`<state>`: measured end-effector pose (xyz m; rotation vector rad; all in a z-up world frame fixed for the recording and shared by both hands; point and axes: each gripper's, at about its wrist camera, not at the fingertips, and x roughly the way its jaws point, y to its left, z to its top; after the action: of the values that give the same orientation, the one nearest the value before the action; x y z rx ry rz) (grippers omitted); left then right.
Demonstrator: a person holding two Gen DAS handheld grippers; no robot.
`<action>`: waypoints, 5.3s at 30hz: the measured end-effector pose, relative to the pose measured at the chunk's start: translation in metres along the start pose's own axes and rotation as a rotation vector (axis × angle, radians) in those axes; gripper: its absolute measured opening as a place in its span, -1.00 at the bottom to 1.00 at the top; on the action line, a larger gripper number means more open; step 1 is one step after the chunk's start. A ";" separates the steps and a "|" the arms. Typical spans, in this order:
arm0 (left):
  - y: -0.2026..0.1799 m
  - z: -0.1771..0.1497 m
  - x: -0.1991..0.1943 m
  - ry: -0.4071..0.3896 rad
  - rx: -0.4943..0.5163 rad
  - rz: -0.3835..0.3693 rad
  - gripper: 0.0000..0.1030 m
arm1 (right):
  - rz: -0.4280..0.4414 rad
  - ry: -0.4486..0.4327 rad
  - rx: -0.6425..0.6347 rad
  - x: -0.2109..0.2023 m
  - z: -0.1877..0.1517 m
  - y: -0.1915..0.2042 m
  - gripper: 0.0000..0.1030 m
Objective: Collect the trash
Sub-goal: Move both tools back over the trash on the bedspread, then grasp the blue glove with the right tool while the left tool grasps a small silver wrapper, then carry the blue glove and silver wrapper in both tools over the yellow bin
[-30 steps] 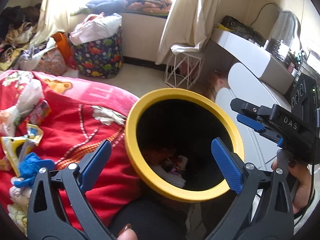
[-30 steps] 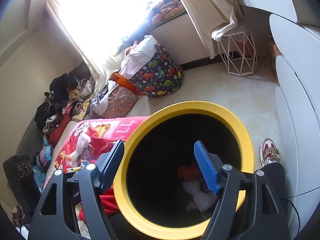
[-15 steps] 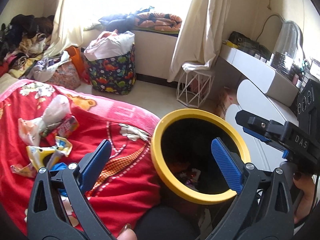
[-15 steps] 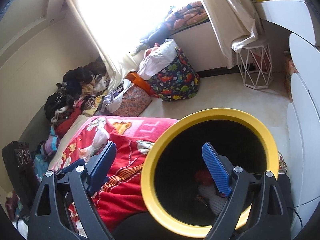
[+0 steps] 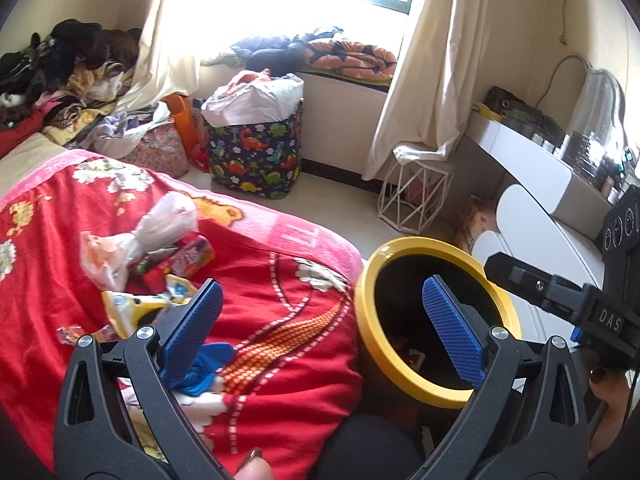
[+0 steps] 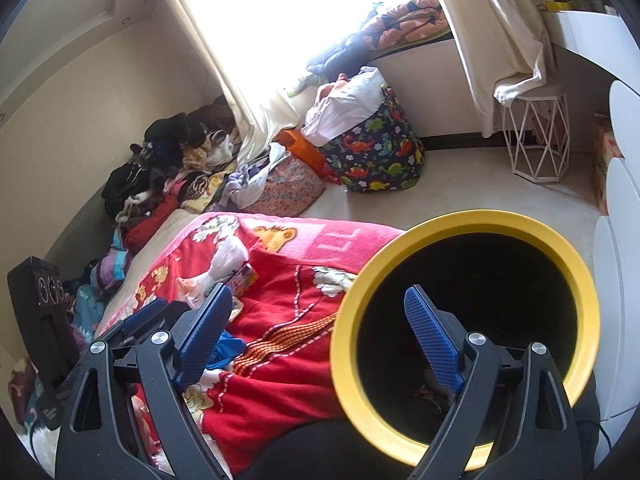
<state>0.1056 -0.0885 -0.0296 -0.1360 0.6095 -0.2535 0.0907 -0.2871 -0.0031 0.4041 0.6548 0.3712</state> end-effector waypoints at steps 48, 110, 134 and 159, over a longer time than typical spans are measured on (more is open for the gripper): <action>0.151 -0.017 -0.032 -0.024 -0.262 0.194 0.78 | 0.144 0.230 -0.295 0.113 -0.035 0.132 0.66; 0.181 -0.025 -0.035 0.003 -0.498 0.129 -0.91 | 0.272 0.371 -0.290 0.124 -0.071 0.130 -0.58; 0.104 0.000 -0.021 0.006 -0.332 0.011 -0.91 | 0.192 0.218 -0.188 0.074 -0.029 0.081 -0.58; 0.040 0.009 0.001 0.035 -0.198 -0.076 -0.91 | 0.092 0.099 -0.083 0.035 -0.011 0.022 -0.58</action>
<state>0.1194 -0.0499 -0.0308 -0.3466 0.6649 -0.2693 0.1046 -0.2504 -0.0183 0.3393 0.7162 0.5064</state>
